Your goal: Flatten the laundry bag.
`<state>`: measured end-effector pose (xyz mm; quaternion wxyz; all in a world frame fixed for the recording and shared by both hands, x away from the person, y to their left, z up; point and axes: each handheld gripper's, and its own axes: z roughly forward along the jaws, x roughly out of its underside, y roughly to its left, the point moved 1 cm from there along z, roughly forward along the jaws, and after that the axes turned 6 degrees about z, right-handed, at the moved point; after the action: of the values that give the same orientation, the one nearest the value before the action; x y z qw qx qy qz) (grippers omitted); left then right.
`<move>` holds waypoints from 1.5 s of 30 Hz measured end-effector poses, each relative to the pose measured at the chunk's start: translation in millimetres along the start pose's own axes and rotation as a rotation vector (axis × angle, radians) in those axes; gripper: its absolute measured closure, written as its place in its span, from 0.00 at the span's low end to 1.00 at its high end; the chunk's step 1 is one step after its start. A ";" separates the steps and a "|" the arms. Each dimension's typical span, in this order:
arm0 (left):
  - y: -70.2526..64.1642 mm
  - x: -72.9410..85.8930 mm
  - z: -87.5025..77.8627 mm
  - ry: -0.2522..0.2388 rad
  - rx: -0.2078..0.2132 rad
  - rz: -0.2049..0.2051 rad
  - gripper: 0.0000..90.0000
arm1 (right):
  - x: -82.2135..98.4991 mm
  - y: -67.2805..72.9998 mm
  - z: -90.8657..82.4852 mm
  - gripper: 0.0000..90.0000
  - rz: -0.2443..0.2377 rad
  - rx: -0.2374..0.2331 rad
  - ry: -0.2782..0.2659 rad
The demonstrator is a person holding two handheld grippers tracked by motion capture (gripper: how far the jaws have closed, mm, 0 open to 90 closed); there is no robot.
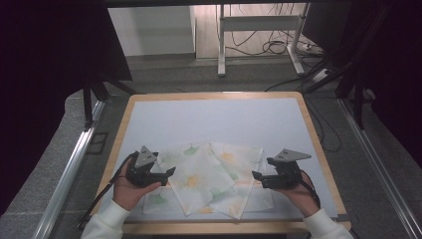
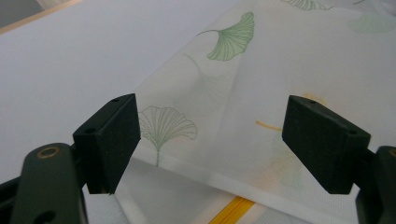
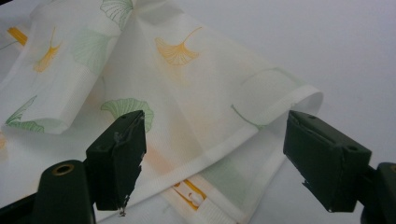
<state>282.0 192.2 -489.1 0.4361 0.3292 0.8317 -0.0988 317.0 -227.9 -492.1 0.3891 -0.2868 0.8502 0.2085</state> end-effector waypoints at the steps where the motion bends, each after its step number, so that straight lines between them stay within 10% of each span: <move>1: -1.5 0.4 -0.8 0.000 0.004 0.003 0.22 | 1.0 2.9 -2.7 0.24 0.006 0.010 -0.004; 11: -15.1 14.8 -5.7 0.030 0.009 0.003 0.22 | 12.6 12.0 -2.0 0.24 -0.006 0.023 0.023; 26: -77.8 -9.4 21.3 0.077 0.203 0.130 0.26 | 18.4 16.9 -11.4 0.25 -0.013 0.023 0.027; 45: -127.1 -45.0 56.3 0.089 0.216 0.236 0.22 | 19.8 14.7 -10.8 0.25 0.002 0.041 0.038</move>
<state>256.8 49.0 -502.9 0.3695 0.4737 0.7902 -0.1212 291.0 -229.5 -499.1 0.3786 -0.2817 0.8618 0.1858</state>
